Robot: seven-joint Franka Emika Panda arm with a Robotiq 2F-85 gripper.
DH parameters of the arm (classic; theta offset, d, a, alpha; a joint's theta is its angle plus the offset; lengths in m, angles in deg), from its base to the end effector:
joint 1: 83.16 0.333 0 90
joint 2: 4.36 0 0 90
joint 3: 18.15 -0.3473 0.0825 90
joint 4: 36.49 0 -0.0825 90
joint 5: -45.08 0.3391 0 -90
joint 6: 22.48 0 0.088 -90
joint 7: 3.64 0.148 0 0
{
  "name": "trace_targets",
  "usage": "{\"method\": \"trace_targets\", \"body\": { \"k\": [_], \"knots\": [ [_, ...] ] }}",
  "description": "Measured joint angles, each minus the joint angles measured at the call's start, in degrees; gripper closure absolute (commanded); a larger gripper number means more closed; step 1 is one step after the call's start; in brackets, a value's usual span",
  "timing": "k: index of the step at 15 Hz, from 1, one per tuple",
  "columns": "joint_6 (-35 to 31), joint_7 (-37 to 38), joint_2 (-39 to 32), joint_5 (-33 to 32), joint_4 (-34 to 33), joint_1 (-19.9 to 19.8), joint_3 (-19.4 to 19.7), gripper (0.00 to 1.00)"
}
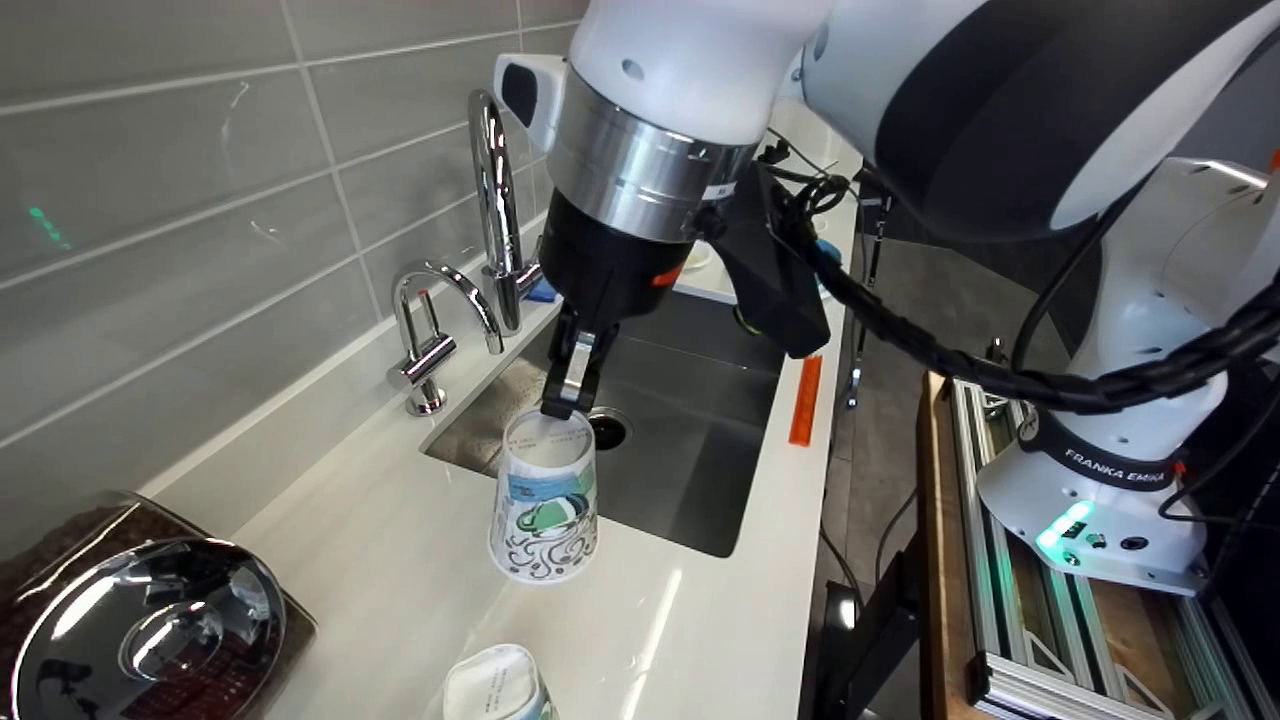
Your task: Take the coffee cup off of the other one
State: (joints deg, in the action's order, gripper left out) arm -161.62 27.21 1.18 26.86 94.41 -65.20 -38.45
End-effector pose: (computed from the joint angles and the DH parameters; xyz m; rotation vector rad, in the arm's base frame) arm 0.3930 0.3012 0.4334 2.9610 0.5222 0.5168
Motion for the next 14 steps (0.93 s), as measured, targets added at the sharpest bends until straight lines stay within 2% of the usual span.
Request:
{"method": "trace_targets", "body": {
  "k": [14],
  "knots": [
    [0.0,3.2,-7.0,-3.7,-0.4,0.1,0.1,1.0]
  ]
}}
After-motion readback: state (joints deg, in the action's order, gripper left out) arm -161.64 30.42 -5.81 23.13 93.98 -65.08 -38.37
